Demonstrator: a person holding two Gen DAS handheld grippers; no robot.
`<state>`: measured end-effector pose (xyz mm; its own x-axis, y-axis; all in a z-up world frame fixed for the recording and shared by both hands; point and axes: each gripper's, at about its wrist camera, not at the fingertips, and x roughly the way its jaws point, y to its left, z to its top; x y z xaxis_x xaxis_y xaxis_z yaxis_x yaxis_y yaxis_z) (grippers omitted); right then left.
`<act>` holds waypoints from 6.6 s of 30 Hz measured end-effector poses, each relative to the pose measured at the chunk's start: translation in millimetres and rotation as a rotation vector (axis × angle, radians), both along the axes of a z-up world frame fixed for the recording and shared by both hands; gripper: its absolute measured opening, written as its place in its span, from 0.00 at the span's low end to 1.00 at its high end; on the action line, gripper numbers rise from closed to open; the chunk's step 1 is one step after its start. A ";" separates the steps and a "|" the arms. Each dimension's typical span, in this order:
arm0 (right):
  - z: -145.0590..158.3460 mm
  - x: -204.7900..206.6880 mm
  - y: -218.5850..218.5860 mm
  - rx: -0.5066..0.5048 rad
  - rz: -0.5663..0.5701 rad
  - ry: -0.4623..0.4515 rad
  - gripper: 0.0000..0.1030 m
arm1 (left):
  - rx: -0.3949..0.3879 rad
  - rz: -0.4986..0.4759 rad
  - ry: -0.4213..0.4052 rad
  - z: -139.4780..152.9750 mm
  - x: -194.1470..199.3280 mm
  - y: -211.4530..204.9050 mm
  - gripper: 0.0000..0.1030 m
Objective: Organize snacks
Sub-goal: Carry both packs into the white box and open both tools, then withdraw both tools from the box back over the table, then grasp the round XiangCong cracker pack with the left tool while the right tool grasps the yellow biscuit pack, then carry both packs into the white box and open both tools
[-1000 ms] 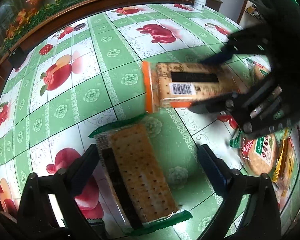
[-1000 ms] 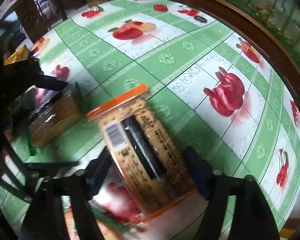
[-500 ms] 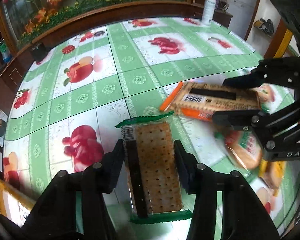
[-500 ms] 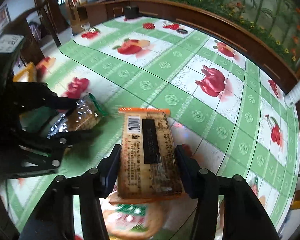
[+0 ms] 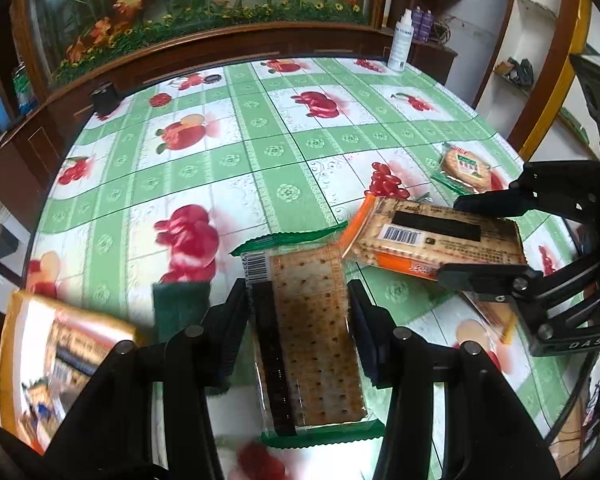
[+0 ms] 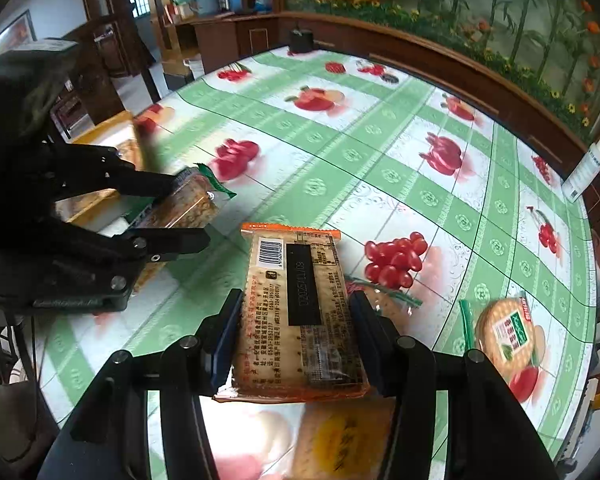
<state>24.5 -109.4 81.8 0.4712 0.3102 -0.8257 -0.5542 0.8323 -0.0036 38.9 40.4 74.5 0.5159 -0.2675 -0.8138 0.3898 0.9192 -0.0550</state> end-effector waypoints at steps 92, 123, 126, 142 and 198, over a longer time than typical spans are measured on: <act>-10.3 -86.1 -60.3 0.069 -0.418 -0.206 0.79 | -0.033 0.149 -0.150 -5.8 -65.2 -48.3 0.87; -65.8 -32.5 -75.6 0.079 -0.252 0.025 0.67 | -0.069 0.149 0.005 -29.5 -8.6 -64.7 0.87; -62.8 -43.7 -84.7 0.081 -0.258 0.021 0.67 | -0.077 0.150 0.021 -30.6 -0.9 -74.8 0.87; -60.2 -72.7 -141.4 0.132 -0.375 0.003 0.68 | -0.035 0.195 0.121 -61.9 37.4 -151.2 0.89; -5.6 -46.5 165.4 0.158 0.131 -0.054 0.67 | 0.019 0.524 -0.198 15.6 -150.3 202.3 0.74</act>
<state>-22.1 56.0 76.2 0.4606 0.4955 -0.7364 -0.6606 0.7455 0.0885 -111.4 242.7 90.1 0.7196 0.0798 -0.6898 -0.1181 0.9930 -0.0083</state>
